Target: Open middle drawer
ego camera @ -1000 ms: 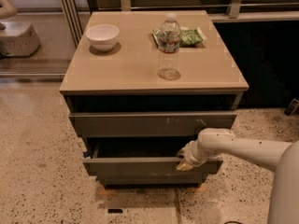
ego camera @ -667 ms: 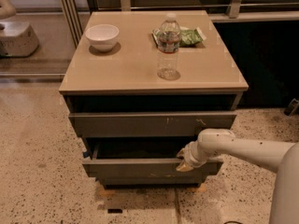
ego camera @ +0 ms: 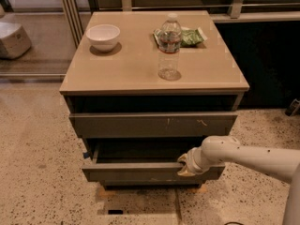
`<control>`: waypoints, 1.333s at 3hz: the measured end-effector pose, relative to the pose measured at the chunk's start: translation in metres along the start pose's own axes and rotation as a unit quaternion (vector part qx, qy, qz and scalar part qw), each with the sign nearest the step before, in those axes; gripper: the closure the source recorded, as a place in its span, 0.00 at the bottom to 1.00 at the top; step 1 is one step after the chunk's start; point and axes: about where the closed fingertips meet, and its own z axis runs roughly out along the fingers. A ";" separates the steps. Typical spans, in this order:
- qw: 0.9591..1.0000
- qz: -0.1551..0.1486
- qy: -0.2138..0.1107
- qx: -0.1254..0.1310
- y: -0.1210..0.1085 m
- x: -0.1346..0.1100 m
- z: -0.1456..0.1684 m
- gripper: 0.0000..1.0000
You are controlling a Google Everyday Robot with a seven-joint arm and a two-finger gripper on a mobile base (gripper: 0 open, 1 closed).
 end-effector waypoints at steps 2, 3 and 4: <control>1.000 0.005 -0.012 0.007 0.035 0.003 -0.006 1.00; 1.000 0.005 -0.012 0.007 0.035 0.003 -0.006 1.00; 1.000 0.005 -0.012 0.007 0.035 0.003 -0.006 0.81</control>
Offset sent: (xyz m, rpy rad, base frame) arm -0.1277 -0.0106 -0.0029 0.0881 -0.0310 -0.0426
